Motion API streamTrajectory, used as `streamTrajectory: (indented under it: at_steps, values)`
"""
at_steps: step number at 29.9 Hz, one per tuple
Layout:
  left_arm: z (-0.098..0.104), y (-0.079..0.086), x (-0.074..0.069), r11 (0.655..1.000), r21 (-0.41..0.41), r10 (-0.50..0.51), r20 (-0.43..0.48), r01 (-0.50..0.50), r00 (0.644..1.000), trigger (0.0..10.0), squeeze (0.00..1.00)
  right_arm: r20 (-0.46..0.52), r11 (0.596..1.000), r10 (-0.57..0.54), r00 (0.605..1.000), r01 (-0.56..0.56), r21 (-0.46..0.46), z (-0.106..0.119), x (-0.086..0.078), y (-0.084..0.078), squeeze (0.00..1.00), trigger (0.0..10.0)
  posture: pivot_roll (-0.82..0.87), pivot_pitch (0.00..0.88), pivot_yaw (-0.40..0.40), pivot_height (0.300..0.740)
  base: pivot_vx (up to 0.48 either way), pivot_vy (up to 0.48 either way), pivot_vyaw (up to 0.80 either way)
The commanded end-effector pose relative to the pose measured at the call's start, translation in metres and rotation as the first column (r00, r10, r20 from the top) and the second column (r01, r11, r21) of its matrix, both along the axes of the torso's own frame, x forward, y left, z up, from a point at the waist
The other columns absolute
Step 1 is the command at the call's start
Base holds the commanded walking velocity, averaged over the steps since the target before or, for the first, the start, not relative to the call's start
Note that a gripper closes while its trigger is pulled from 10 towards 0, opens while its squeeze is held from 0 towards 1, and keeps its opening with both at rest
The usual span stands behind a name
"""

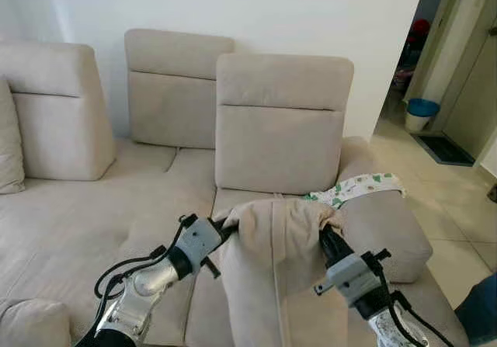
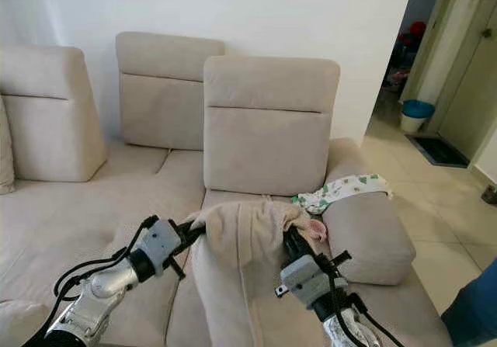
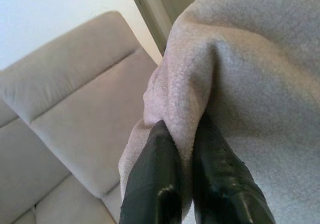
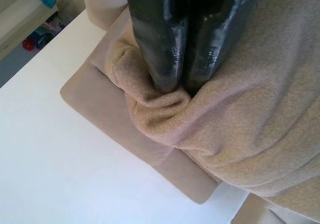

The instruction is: Move the pillow to the sofa from floor

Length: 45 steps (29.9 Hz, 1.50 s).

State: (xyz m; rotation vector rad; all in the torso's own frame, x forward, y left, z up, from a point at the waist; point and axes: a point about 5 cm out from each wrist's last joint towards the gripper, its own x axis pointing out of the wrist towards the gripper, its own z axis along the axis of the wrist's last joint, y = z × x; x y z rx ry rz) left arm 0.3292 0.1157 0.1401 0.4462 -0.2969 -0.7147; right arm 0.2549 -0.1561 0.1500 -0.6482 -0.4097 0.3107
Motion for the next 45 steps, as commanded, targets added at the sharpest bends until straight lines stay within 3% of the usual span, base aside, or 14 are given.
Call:
streamTrajectory:
  at_steps: [1, 6, 16, 45]
  values:
    - [0.0191, -0.0122, 0.0005, 0.998, -0.038, -0.054, 0.081, 0.057, 0.995, 10.0, 0.00, 0.039, 0.998, 0.059, 0.998, -0.059, -0.002, 0.0067, -0.0036, 0.0096, 0.00, 10.0, 0.08, 0.000, 0.003, 0.740, 0.000, 0.000, 0.00]
    - [0.0278, -0.0108, 0.0030, 0.991, -0.128, -0.032, 0.075, 0.042, 0.997, 10.0, 0.00, 0.065, 0.999, 0.054, 0.996, -0.054, 0.007, 0.0134, -0.0028, 0.0097, 0.00, 10.0, 0.08, 0.000, 0.004, 0.740, 0.000, 0.000, 0.00]
    - [0.0264, -0.0141, 0.0002, 0.991, -0.122, -0.054, 0.075, 0.063, 0.996, 10.0, 0.00, 0.054, 0.998, 0.059, 0.997, -0.059, 0.001, 0.0116, -0.0024, 0.0097, 0.00, 10.0, 0.08, 0.000, 0.001, 0.740, 0.000, 0.000, 0.00]
    - [0.0263, -0.0170, 0.0006, 0.989, -0.122, -0.073, 0.068, 0.081, 0.995, 10.0, 0.00, 0.037, 0.999, 0.049, 0.998, -0.049, -0.007, 0.0088, -0.0030, 0.0085, 0.00, 10.0, 0.06, 0.000, 0.005, 0.740, 0.258, 0.000, 0.00]
